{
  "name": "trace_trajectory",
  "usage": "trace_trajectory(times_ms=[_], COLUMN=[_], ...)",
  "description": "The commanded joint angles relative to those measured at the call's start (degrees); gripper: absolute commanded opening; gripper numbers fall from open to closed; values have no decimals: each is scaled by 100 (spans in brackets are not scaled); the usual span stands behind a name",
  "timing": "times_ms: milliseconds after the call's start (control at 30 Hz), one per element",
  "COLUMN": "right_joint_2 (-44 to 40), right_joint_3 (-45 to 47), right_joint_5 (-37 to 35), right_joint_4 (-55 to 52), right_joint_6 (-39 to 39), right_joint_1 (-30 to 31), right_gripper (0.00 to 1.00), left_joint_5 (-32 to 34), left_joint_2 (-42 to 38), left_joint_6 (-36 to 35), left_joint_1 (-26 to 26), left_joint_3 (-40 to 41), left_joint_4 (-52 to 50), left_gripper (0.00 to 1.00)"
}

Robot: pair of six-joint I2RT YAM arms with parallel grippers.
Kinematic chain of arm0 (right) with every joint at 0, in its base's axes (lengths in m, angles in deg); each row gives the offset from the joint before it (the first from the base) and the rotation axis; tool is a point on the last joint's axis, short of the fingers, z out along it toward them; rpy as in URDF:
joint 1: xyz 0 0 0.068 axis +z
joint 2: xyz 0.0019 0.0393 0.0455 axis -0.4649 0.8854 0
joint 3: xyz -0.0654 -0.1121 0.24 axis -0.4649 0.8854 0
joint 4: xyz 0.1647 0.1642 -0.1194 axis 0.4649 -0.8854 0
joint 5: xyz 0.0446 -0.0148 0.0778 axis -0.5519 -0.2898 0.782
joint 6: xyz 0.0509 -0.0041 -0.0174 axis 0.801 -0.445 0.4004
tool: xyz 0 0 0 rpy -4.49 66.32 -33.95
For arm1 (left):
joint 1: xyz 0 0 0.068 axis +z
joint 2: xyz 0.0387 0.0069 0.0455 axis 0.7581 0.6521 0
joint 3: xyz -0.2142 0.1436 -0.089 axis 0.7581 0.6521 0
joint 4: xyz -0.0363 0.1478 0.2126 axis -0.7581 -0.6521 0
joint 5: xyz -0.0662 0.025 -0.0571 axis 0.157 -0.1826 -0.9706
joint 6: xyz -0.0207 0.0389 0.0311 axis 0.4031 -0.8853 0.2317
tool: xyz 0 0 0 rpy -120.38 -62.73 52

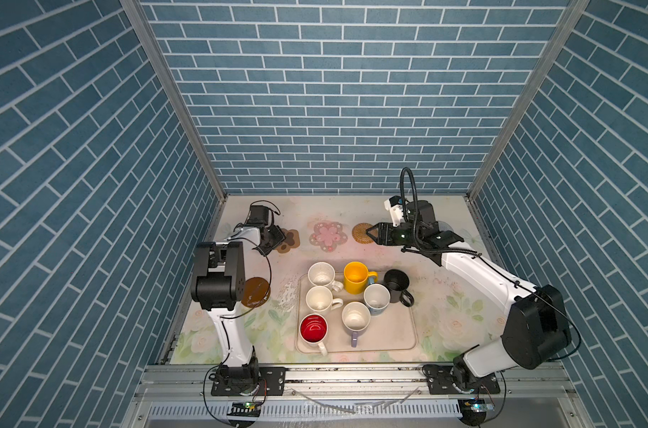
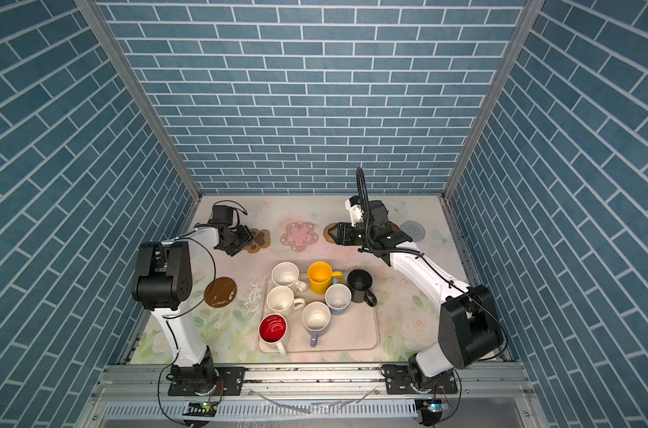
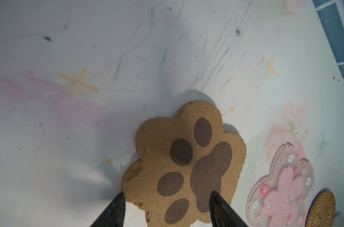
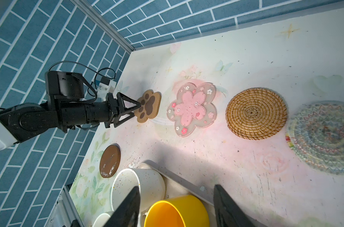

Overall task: Place cups on coasters
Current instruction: Move the coaster to the top-left of the table.

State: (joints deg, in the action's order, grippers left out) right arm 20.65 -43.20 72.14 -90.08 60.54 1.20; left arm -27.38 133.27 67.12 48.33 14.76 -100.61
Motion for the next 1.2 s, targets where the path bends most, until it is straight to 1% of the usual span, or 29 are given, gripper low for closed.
trace_trajectory(times_ms=[0,167,300,400,600,700,833,1000,1067,1167], right_joint_2=[-264,-293,-296,-328,-331,-365,-453,-506,-535,-520], right_joint_3=[156,140,119,79,15,-3,-23,107,191,245], right_joint_5=[-127,-163,-163,-197,-260,-251,-396,-556,-625,-680], right_joint_4=[-212,-278,-315,-380,-506,-586,-814,-897,-882,-893], right_joint_6=[-95,-105,-97,-131,-184,-184,-270,-257,-230,-211], right_joint_1=[20,34,33,32,34,41,113,229,276,308], right_gripper=[60,60,60,60,60,60,60,60,60,60], left_joint_5=[-174,-245,-148,60,515,744,1039,1421,1696,1986], left_joint_2=[393,550,397,127,-711,-1240,-2014,-3007,-3427,-3825], left_joint_6=[147,124,4,-240,-568,-615,-624,-445,-241,34], left_joint_1=[-237,-392,-405,-408,-406,-413,-413,-421,-430,-455], left_joint_3=[-101,-390,-432,-486,-365,-82,437,1140,1451,1813], left_joint_4=[-119,-261,-400,-674,-1073,-1148,-1204,-1349,-1509,-1812], left_gripper=[68,68,71,75,84,89,99,99,99,99])
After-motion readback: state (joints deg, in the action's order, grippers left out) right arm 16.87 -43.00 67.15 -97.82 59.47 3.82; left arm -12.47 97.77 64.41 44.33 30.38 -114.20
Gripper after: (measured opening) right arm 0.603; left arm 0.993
